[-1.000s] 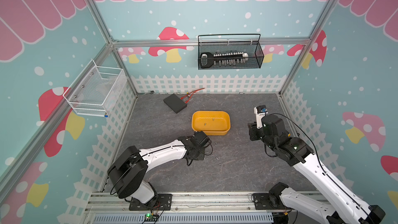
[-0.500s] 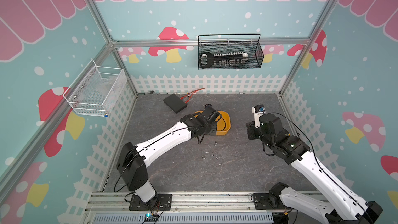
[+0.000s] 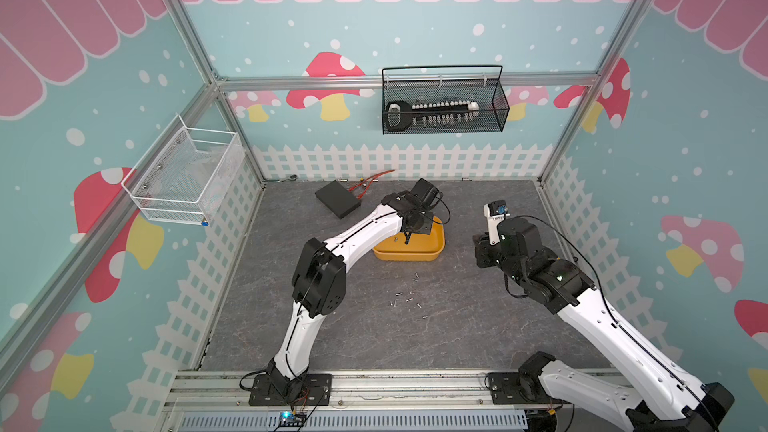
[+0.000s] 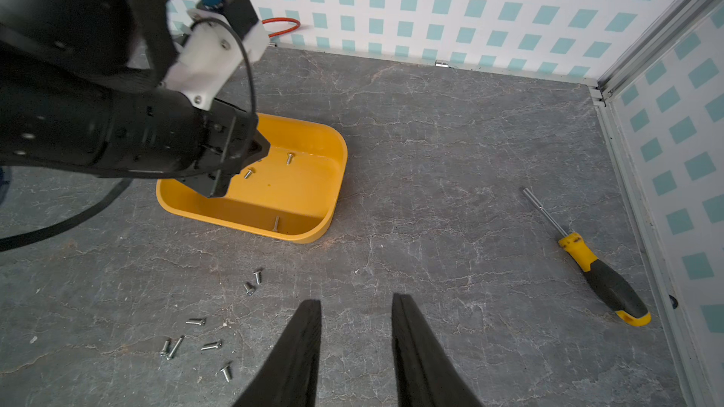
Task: Put the screws on the desktop into the storage box
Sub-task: Place the screw in the storage box.
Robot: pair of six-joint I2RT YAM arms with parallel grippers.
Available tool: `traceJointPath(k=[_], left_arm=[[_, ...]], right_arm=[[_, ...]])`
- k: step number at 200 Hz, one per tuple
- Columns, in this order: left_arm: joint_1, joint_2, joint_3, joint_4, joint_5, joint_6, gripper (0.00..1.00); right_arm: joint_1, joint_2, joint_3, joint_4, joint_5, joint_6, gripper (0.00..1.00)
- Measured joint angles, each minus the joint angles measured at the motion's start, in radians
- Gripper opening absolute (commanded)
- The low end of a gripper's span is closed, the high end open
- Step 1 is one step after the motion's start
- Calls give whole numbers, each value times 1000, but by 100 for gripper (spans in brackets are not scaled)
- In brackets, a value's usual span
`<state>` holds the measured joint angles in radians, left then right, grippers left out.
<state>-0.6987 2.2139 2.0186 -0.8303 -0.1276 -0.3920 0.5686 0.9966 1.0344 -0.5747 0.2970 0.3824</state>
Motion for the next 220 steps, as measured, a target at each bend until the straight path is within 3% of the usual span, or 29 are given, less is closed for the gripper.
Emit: traceJointPath(k=[51,200,220], left_arm=[[0,151,123,-24,47,8,0],[10,278,195,-47,95,11,0],[10,278,195,-49,95,11,4]], right_arm=[[0,16,0,11,-6,-9,36],[0,16,0,30,-21,-10,38],[0,16,-1,30,-21,-10,38]])
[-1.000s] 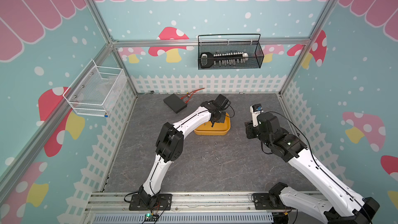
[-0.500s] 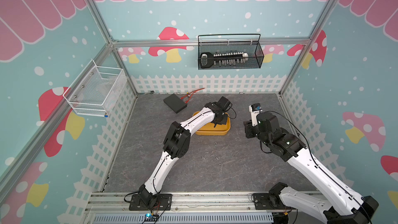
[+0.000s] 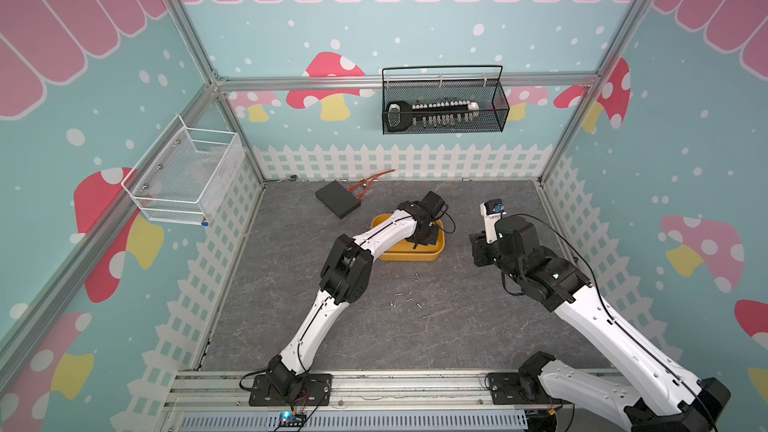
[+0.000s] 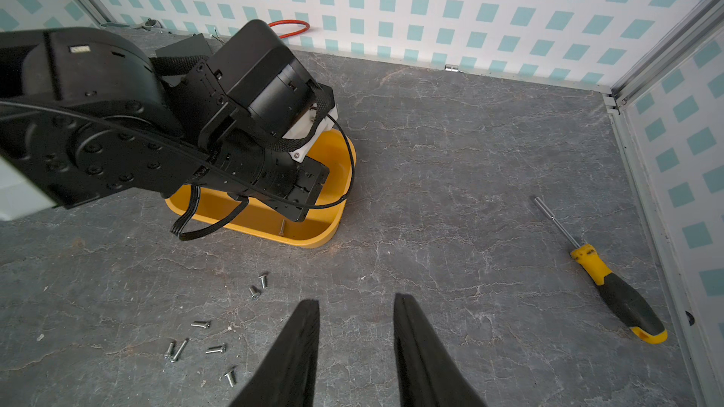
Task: Put the screws on the desktop into the storage box
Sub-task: Place the screw in the storage box.
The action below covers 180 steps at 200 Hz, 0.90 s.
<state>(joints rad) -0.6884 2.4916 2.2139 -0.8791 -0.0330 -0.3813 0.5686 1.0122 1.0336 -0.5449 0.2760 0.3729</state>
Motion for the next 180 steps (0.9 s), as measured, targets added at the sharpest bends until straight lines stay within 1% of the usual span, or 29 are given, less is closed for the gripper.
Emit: traceJointPath(k=[37,111,146,161,180], left_arm=[[0,0,1,0,0,1,8],[0,0,1,0,0,4,13],[0,0,1,0,-3,5,20],[0,0,1,0,-11,7,26],[0,-1,1,0,-23,11,32]], right_arm=[[0,0,0,0,0,-1,38],[0,0,-6,5,0,-1,39],[0,0,-6,8,-1,-1,39],[0,0,-6,8,-3,0,39],[0,0,-6,9,-6,2,39]])
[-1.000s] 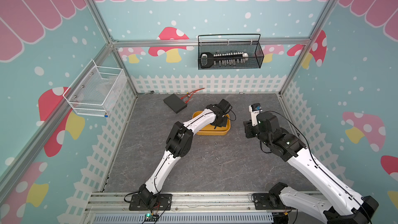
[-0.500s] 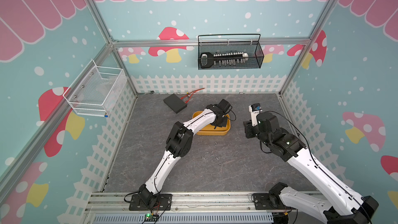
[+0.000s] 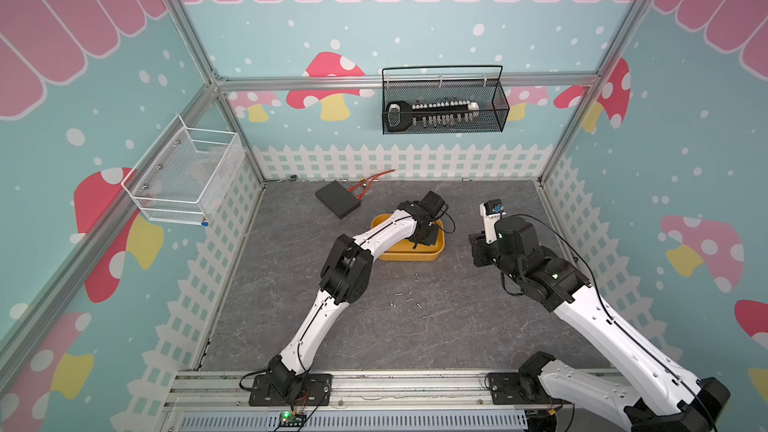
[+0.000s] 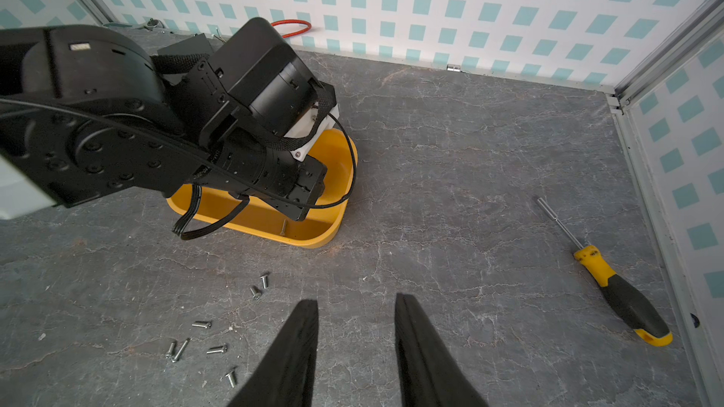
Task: Put the screws on the desktop into the storage box
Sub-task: Place the screw in the storage box, then pick up the screw from the center of the board.
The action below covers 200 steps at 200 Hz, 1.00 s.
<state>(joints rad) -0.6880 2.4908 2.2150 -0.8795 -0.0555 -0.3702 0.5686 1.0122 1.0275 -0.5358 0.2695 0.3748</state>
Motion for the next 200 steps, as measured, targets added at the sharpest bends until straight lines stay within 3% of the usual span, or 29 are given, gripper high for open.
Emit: traceJointPath(k=[47,95,123,159,200], left_arm=[[0,-66,0,-12,-36,7,44],[-6,-327,-51,-2,-105,5,46],[-10,-554,-209,26,-147,-12,46],[-8,-852,-528,70,-185,-43,47],[13,-1078,-835,88,-191,-85,54]], right_arm=[[0,-8,0,0,-18,1,39],[0,-21,0,-20,-86,4,40],[0,-10,-3,-27,-174,9,40],[14,18,-94,-16,-280,40,40],[61,56,-176,-3,-346,72,41]])
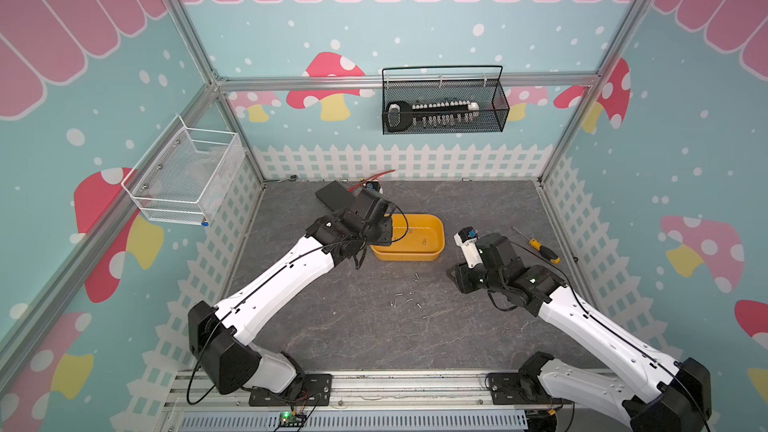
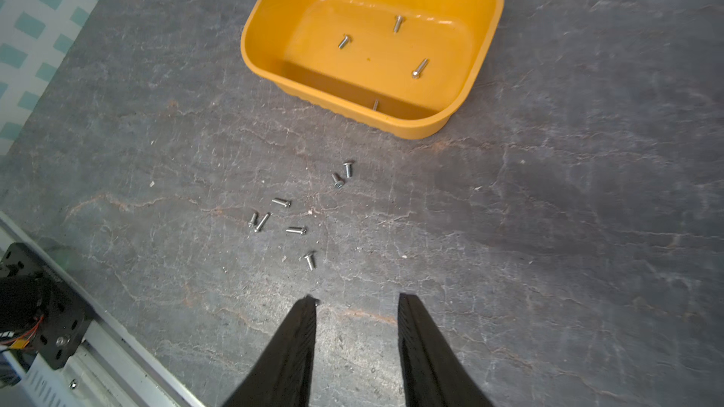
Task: Put the screws on the desktop into the storage box
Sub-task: Pick up the screw from the center of the board.
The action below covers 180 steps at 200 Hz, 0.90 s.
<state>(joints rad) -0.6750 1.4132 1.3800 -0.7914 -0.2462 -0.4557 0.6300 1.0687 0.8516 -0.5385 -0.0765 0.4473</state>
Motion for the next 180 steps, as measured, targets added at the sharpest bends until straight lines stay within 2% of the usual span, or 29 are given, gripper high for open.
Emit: traceJointPath(k=[31,65,120,180], left_arm=[[30,-116,-157,8,12,-35,57],[50,-182,-228,26,31,-56,57],[82,-213,-295,52,60,-65,57],[86,-212,-303,69,65,-64,57]], right_arm=[[67,89,-17,35,-32,6,41],[111,189,-19,60,-41,6,42],[138,299,-29,98,-18,5,42],[203,455,1,101,19,-2,42]])
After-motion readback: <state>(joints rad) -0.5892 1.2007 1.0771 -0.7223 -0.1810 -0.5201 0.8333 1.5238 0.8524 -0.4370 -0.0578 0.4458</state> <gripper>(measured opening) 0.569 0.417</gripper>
